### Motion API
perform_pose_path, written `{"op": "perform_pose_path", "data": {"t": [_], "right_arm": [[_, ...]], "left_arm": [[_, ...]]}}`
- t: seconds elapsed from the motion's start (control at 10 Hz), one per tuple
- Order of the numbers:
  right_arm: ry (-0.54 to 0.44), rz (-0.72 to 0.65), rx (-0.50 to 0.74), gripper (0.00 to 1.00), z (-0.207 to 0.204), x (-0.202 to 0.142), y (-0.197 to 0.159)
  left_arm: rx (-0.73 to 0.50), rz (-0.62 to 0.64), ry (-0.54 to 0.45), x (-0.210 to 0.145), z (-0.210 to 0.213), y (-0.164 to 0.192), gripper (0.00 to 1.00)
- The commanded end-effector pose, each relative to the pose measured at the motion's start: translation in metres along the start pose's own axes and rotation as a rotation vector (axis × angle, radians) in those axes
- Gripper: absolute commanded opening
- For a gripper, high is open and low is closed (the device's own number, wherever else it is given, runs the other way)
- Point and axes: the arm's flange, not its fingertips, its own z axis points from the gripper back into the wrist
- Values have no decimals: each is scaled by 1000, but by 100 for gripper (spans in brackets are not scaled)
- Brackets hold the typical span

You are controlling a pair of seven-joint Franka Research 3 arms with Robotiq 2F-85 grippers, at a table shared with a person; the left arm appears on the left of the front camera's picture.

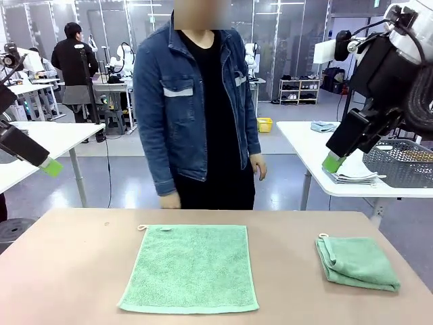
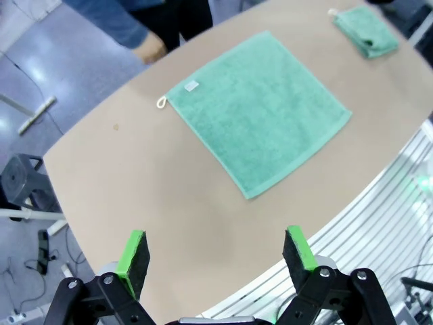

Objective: Fold the towels and place them in the basket.
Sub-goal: When a person lays out a Towel with hook on the table, fold it in half twice.

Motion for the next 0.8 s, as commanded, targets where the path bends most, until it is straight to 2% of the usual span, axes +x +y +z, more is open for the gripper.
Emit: {"op": "perform_pose_path", "data": {"t": [0.0,0.1,0.3,0.4,0.6,0.7], "right_arm": [[60,226,-3,100,-13,-8,27],[91,336,4,100,-25,-8,45],[133,487,1,100,-57,-4,73],[148,536,25,100,-79,0,79],[168,571,38,100,-125,10,88],[184,613,48,100,-143,13,94]], "left_arm": [[62,-262,36,-23,6,-22,100],[11,-407,39,-38,-2,-30,100],[-61,-588,20,-59,-30,-40,100],[-80,-636,9,-67,-49,-38,100],[-107,-732,67,-82,-92,-39,100],[-81,-737,104,-84,-110,-45,100]]}}
